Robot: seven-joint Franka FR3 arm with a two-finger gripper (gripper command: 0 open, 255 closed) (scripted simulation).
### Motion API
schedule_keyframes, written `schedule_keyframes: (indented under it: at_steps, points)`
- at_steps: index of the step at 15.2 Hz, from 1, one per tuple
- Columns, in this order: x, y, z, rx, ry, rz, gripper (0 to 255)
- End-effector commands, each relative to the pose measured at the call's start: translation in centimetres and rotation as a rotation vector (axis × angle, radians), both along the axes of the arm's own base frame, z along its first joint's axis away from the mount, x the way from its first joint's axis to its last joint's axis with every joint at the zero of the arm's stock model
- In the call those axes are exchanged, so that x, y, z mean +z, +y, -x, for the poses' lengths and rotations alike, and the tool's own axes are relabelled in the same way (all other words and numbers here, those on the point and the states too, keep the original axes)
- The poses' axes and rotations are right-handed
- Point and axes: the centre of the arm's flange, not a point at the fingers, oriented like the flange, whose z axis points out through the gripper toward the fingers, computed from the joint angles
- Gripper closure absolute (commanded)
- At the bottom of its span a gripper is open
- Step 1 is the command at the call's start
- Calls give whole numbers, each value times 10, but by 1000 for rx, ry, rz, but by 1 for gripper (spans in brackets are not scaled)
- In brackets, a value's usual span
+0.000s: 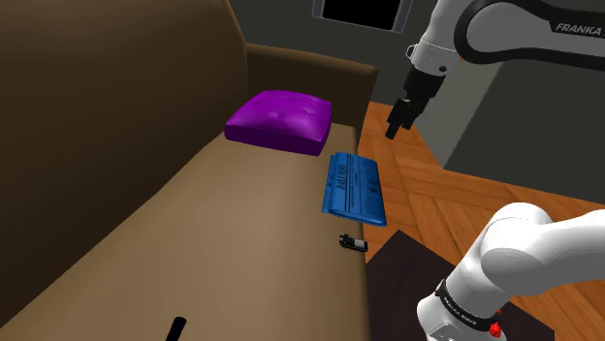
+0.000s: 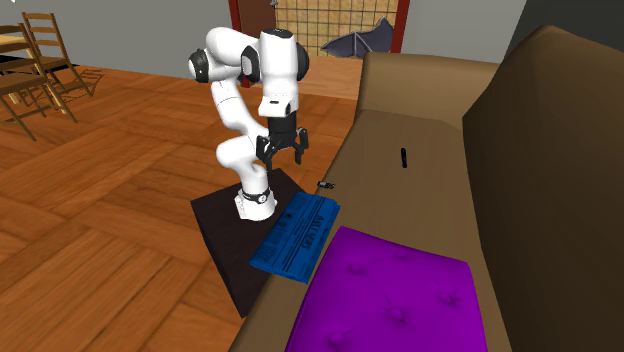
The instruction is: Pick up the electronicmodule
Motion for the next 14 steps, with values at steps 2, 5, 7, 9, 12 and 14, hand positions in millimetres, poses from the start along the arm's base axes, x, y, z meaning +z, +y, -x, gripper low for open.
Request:
schedule_keyframes:
  at_steps: [2, 5, 7, 9, 12, 14]
  points:
    - [-8, 9, 3, 8, 4, -3, 0]
    - [-33, 36, 13, 31, 17, -14, 0]
    - [-49, 53, 20, 46, 26, -20, 0]
    - [-65, 71, 28, 62, 34, -27, 0]
    - [-88, 98, 40, 85, 47, -38, 0]
    - [-104, 115, 48, 101, 56, -44, 0]
